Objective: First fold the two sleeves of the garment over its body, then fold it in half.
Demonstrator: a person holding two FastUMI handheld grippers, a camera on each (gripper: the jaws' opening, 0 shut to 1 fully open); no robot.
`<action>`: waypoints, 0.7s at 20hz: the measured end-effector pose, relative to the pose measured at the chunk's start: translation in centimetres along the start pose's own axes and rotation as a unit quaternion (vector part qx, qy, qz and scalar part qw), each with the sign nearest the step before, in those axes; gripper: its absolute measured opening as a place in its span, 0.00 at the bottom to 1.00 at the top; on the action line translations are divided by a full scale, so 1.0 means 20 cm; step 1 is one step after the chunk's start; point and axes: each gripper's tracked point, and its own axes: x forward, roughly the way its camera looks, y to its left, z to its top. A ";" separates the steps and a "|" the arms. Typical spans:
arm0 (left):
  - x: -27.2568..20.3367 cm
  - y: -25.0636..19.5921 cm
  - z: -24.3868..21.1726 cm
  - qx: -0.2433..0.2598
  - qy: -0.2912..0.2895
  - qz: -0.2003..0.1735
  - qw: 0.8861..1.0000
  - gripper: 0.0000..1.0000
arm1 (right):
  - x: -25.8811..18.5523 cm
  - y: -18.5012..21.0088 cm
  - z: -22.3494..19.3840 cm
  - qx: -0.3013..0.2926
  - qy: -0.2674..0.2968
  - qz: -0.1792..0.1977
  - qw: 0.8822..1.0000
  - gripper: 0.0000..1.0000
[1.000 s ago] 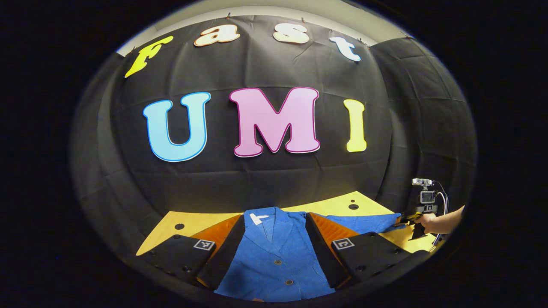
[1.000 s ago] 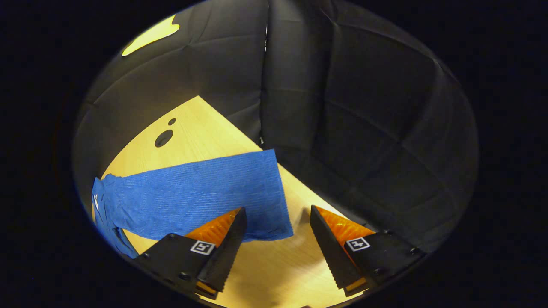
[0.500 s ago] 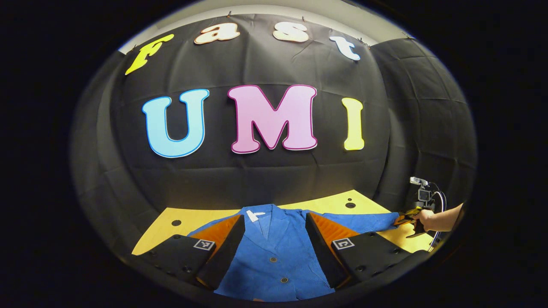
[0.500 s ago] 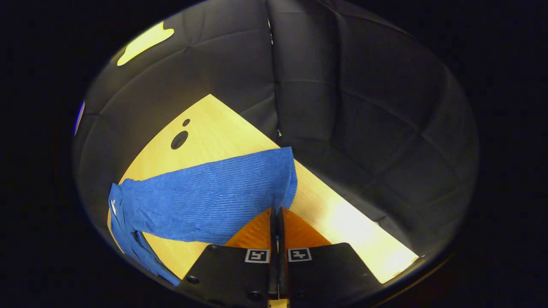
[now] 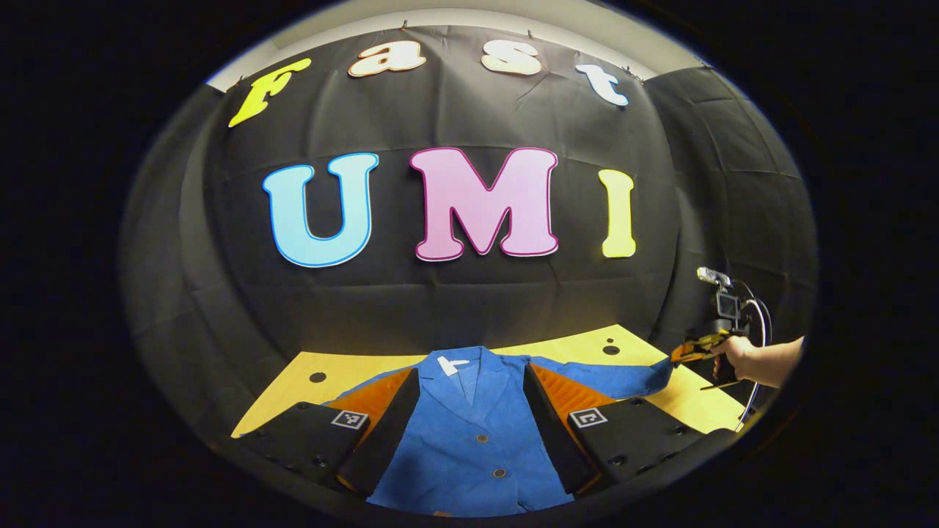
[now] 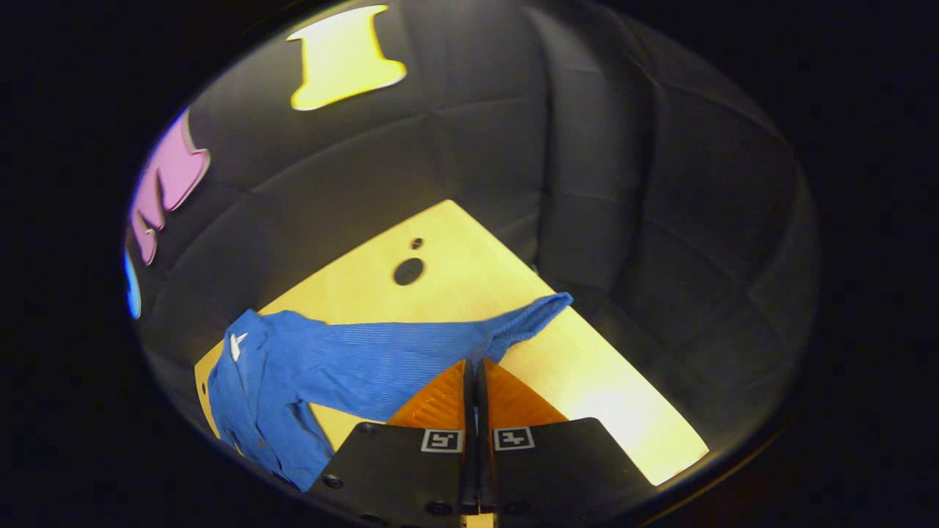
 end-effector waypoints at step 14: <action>-0.52 0.57 -0.16 -0.012 0.022 0.141 0.990 0.82 | -0.15 1.53 -0.37 -0.134 0.032 0.193 0.971 0.01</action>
